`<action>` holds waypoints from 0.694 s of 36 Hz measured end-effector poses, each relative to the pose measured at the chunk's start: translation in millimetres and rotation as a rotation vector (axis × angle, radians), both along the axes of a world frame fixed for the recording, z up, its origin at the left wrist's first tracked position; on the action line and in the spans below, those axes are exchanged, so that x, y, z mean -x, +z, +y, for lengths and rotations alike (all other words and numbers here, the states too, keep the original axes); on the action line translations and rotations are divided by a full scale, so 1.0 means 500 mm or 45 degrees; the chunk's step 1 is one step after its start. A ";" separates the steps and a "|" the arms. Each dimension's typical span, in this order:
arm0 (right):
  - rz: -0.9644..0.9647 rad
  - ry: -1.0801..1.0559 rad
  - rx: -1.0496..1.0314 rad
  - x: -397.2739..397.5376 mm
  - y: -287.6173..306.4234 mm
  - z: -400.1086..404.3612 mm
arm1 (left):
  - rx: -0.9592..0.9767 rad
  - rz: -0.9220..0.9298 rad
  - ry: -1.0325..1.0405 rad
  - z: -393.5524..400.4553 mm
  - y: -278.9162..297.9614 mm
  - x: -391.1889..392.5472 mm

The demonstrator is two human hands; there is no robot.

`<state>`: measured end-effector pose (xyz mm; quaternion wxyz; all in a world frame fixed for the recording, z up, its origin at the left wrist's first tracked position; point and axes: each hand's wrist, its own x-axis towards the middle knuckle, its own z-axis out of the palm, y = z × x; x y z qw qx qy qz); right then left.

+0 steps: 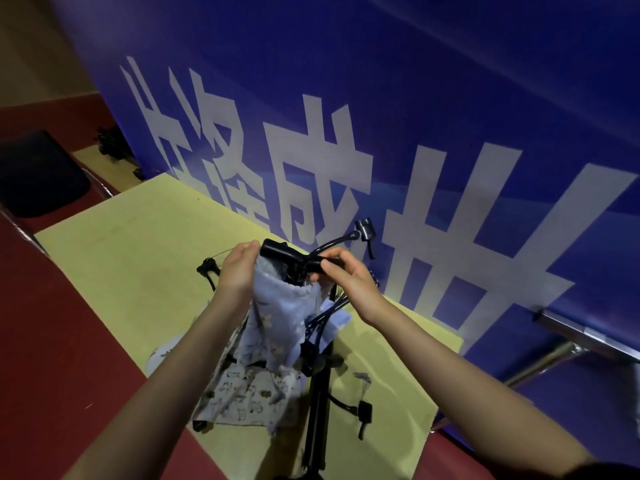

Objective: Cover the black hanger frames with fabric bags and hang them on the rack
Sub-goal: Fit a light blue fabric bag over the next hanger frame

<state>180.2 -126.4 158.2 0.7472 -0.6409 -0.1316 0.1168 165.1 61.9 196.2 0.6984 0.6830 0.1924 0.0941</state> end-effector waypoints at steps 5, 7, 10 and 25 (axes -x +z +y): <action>0.013 0.048 0.031 0.009 -0.001 0.019 | -0.033 0.054 0.048 -0.002 -0.005 0.006; 0.000 0.077 0.052 0.012 0.004 0.025 | -0.085 -0.011 0.014 0.006 -0.008 0.014; -0.032 0.130 0.092 0.016 0.014 0.035 | -0.168 -0.063 -0.080 0.017 -0.012 0.024; -0.020 0.390 0.775 0.025 -0.021 0.066 | -0.142 -0.171 0.239 0.059 -0.018 0.028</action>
